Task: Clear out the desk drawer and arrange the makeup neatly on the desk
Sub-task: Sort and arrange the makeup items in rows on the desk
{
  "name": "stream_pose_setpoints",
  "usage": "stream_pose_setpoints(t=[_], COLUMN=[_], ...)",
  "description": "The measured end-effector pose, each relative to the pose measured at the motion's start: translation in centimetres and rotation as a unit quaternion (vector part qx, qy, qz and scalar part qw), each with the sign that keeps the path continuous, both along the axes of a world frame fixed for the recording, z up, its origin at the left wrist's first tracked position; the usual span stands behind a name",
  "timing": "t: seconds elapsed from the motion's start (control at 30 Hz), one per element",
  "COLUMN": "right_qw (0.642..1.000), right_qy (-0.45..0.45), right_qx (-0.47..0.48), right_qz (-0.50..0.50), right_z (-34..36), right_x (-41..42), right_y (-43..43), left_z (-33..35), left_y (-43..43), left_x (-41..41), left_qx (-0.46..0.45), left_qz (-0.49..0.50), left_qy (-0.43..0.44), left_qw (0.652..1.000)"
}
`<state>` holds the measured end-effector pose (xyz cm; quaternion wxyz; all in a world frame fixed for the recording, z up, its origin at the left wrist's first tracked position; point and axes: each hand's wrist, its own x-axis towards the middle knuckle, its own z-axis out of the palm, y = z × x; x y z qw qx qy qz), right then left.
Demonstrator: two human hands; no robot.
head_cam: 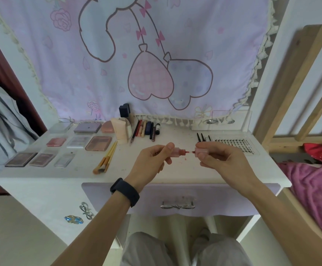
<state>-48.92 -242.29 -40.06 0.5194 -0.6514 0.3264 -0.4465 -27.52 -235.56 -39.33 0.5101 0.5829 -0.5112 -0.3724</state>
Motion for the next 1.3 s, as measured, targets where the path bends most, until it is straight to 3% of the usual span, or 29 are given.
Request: stream_pose_setpoints(t=[0.43, 0.6, 0.67, 0.73, 0.83, 0.93, 1.13, 1.3], right_qw=[0.989, 0.990, 0.996, 0.996, 0.961, 0.929, 0.917, 0.953], right_qy=[0.105, 0.089, 0.034, -0.080, -0.207, -0.264, -0.258, -0.154], right_qx=[-0.098, -0.106, -0.076, 0.017, 0.177, 0.257, 0.298, 0.228], right_qz=[-0.016, -0.034, -0.041, -0.037, -0.042, -0.033, -0.064, -0.125], right_z=[0.0, -0.2, -0.6, -1.2, -2.8, -5.0, -9.3, -9.0], right_x=[-0.1, -1.4, -2.0, -2.6, -3.7, -5.0, -8.4, -10.9], right_y=[0.7, 0.5, 0.4, 0.5, 0.2, -0.1, -0.2, -0.8], left_z=[-0.8, -1.1, -1.2, -1.3, -1.9, -2.9, -4.6, -5.0], left_y=[0.1, -0.1, -0.4, -0.6, -1.0, -1.6, -3.4, -4.9], left_x=[0.2, 1.0, 1.1, 0.9, 0.1, -1.4, -5.4, -8.7], left_qx=[0.027, 0.027, 0.027, 0.038, 0.063, 0.089, 0.116, 0.112], left_qz=[-0.032, -0.034, -0.038, -0.047, -0.056, -0.066, -0.093, -0.120], left_qy=[0.099, 0.112, 0.130, 0.170, 0.227, 0.258, 0.288, 0.162], left_qw=[0.994, 0.993, 0.990, 0.984, 0.970, 0.960, 0.946, 0.973])
